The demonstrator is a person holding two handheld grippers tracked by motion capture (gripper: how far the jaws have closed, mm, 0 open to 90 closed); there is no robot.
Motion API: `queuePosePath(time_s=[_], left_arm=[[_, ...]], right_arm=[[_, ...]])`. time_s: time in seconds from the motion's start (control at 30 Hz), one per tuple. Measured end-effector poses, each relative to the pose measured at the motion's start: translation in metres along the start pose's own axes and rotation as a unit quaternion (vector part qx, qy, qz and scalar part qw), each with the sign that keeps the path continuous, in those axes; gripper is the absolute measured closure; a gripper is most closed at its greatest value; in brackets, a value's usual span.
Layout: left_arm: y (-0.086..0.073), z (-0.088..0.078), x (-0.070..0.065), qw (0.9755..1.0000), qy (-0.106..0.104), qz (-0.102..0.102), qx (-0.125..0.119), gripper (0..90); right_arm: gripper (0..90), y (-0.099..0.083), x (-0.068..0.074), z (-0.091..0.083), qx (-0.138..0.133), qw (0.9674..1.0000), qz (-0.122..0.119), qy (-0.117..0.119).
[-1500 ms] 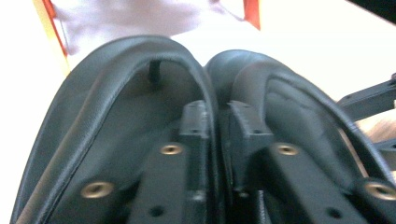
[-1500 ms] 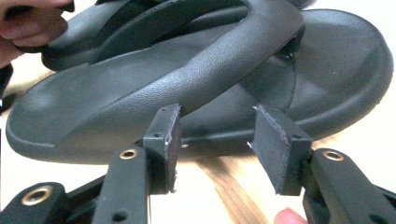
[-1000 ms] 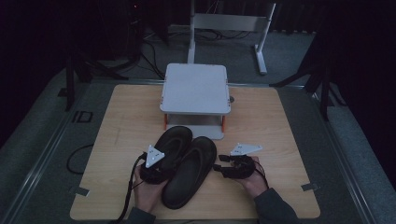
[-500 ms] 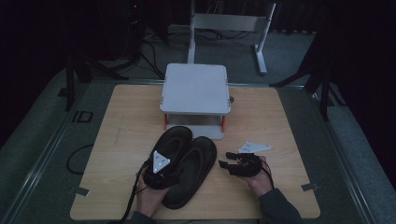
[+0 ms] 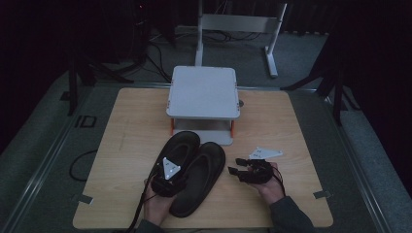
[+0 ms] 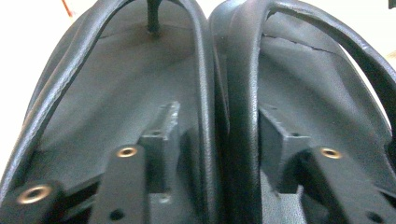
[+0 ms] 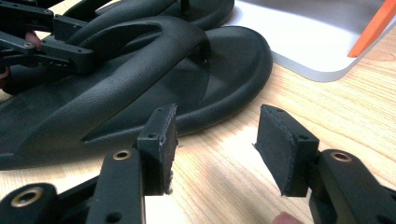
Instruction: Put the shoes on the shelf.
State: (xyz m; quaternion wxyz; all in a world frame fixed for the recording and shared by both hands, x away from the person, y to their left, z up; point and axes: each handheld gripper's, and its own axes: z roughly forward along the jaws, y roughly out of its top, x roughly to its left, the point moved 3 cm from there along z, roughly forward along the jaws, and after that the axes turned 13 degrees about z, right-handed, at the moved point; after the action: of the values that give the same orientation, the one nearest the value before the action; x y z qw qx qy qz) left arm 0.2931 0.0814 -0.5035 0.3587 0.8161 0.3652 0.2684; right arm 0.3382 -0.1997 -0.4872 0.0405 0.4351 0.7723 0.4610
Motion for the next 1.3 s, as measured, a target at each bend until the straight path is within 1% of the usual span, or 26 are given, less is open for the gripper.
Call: queuePosePath(time_s=[0.13,0.2,0.23,0.27,0.33,0.37,0.4,0.6,0.7,0.9,1.3], left_arm=[[0.004,0.004,0.000,1.0000,0.002,-0.001,0.002,55.1],[0.006,0.006,-0.001,1.0000,0.001,0.001,0.002,58.8],[0.007,0.006,-0.002,1.0000,0.002,0.003,0.003,63.0],[0.008,0.006,-0.002,1.0000,0.005,0.004,0.005,65.0],[0.008,0.006,-0.003,0.9999,0.012,0.004,0.010,69.5],[0.007,0.006,-0.002,0.9999,0.010,0.002,0.010,73.2],[0.007,0.006,-0.002,0.9999,0.010,0.002,0.010,74.0],[0.010,0.004,-0.004,0.9998,0.005,-0.017,0.012,74.4],[0.013,0.005,-0.003,0.9997,0.006,-0.019,0.010,74.5],[0.016,0.007,-0.002,0.9998,0.001,-0.021,0.004,74.4],[0.027,0.012,0.001,0.9993,0.004,-0.036,-0.007,74.4]], right_arm=[[47.5,0.000,0.000,0.000,0.000,1.0000,0.000,0.000],[47.5,0.000,0.000,0.000,0.000,1.0000,0.001,-0.001],[47.5,0.000,-0.001,-0.001,-0.001,1.0000,0.001,-0.001],[47.5,0.000,-0.001,-0.001,-0.003,1.0000,0.001,-0.001],[47.5,0.000,-0.002,-0.002,-0.004,1.0000,0.002,-0.002],[47.5,0.001,-0.003,-0.002,-0.005,1.0000,0.003,-0.002],[47.5,0.001,-0.003,-0.002,-0.005,1.0000,0.003,-0.002],[47.6,0.001,-0.005,-0.004,-0.009,0.9999,0.006,-0.004],[47.6,0.001,-0.005,-0.005,-0.010,0.9999,0.006,-0.004],[47.6,0.001,-0.006,-0.006,-0.010,0.9999,0.007,-0.005],[47.6,0.001,-0.012,-0.008,-0.014,0.9997,0.016,-0.011]])
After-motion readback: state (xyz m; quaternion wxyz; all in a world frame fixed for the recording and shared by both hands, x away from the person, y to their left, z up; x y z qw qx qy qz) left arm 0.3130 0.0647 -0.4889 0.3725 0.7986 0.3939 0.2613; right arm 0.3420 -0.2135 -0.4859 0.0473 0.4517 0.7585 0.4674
